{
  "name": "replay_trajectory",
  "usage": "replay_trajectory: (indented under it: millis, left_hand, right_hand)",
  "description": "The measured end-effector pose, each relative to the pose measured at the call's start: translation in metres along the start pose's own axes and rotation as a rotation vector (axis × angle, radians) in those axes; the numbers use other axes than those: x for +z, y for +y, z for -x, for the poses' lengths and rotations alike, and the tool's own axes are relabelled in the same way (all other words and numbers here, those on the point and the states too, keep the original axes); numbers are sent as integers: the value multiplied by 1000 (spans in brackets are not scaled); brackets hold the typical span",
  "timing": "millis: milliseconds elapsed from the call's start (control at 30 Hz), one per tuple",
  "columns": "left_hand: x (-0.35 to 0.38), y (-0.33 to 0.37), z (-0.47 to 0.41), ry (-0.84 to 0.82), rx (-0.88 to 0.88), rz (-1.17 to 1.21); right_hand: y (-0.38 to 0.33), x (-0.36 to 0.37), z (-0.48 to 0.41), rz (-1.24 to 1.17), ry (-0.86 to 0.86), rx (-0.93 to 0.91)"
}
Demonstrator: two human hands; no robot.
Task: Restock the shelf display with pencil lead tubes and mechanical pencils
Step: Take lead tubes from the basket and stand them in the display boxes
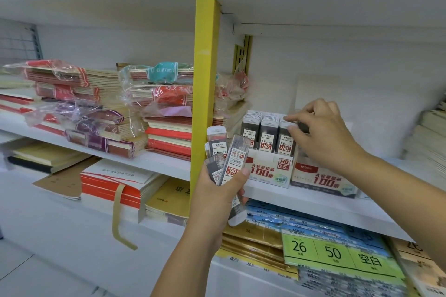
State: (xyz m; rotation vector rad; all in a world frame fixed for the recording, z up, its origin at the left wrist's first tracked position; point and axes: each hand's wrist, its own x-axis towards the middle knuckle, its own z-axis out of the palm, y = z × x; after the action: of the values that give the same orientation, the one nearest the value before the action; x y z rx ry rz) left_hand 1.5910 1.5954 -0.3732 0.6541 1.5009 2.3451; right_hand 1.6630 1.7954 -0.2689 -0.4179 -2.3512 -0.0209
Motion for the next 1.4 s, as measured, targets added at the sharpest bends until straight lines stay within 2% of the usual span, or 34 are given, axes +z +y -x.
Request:
replay_trajectory:
  millis: [100,200,300,433,500,767,900,1100,1300,1400]
  left_hand:
    - [1,0,0,-28,-6,-17]
    - [1,0,1,-35,-14,-36]
    - [2,1,3,-91,-9,-66]
    - [4,1,8,-206,15,-118]
    - [5,0,10,-239,20,-138]
    - [2,-1,11,-270,-60,-47]
    - [-1,-1,8,-223,-56,27]
    - [-5,2,5,-173,-32,-22]
    - [9,2,5,-210,-4,-130]
    - [17,1,4,-177,-19,-136]
  right_hand:
    - [0,2,6,81,13,-20]
    - [-7,-4,17,51,15,-22]
    - [-26,-10,38,-259,16,-52]
    - [-47,-7,60,-840,-245,86]
    - [-50,-4,66,-951,-278,118]
    - [-38,-1,92,-1140,-140,293]
    - [-33,-5,100,-1134,-190,311]
    - [-30,-10,103,-836,-333,205]
    - [-39,-13,100,-759,-293,51]
    - [-33,-25,83,-868,-181,71]
